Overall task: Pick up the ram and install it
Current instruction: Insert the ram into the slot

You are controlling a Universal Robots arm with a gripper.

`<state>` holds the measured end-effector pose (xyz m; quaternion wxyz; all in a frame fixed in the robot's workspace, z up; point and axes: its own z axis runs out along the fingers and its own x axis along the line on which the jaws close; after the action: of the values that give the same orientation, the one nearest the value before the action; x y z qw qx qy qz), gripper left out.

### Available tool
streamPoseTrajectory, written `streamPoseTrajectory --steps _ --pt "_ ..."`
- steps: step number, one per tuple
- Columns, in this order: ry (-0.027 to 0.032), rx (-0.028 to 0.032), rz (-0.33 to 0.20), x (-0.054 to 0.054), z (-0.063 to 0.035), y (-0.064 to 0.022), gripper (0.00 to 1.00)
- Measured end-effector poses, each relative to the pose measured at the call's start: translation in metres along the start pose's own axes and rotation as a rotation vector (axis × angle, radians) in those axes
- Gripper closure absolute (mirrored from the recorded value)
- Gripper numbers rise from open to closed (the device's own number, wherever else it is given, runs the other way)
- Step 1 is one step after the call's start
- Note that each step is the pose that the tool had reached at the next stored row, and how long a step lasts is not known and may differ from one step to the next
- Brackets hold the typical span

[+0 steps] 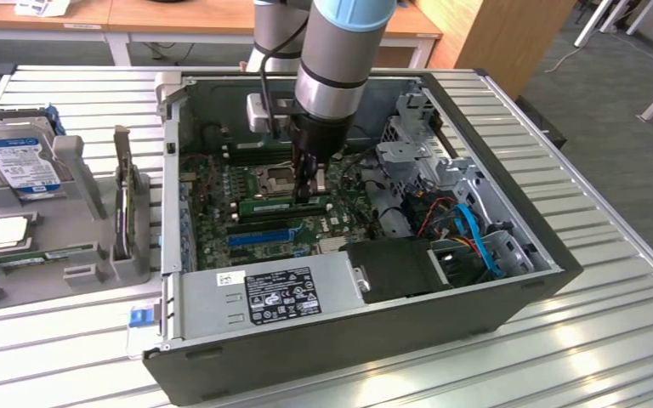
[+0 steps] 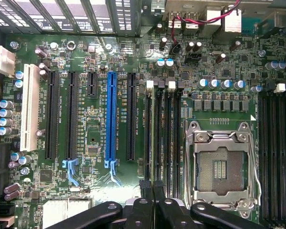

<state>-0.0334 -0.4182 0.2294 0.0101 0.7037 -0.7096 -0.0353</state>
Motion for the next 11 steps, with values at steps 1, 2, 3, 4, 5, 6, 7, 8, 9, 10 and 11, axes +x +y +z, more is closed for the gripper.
streamPoseTrajectory --steps 1,2,3,4,5,6,7,8,9,10,11 --pt "0.0 0.0 0.0 0.0 0.0001 0.0 0.88" --pt "0.0 0.0 0.0 0.0 0.0001 0.0 0.88" --pt "0.0001 0.0 0.0 0.0 0.0001 0.0 0.88" --pt "0.0 0.0 0.0 0.0 0.0001 0.0 0.88" --pt "0.0 0.0 0.0 0.0 0.0001 0.0 0.88" --pt "0.0 -0.0001 0.0 0.0 0.0001 0.0 0.88" --pt "-0.0004 0.0002 0.0 -0.0001 0.0 0.0 0.88" --pt "-0.0007 0.0004 0.0 -0.0001 -0.0004 0.0 0.88" --pt "-0.0006 0.0004 0.0 -0.0001 -0.001 0.0 0.88" --pt "-0.0003 0.0001 0.0 -0.0001 -0.0018 0.0001 0.88" --pt "-0.0003 0.0001 0.0 -0.0001 -0.0022 0.0001 0.88"
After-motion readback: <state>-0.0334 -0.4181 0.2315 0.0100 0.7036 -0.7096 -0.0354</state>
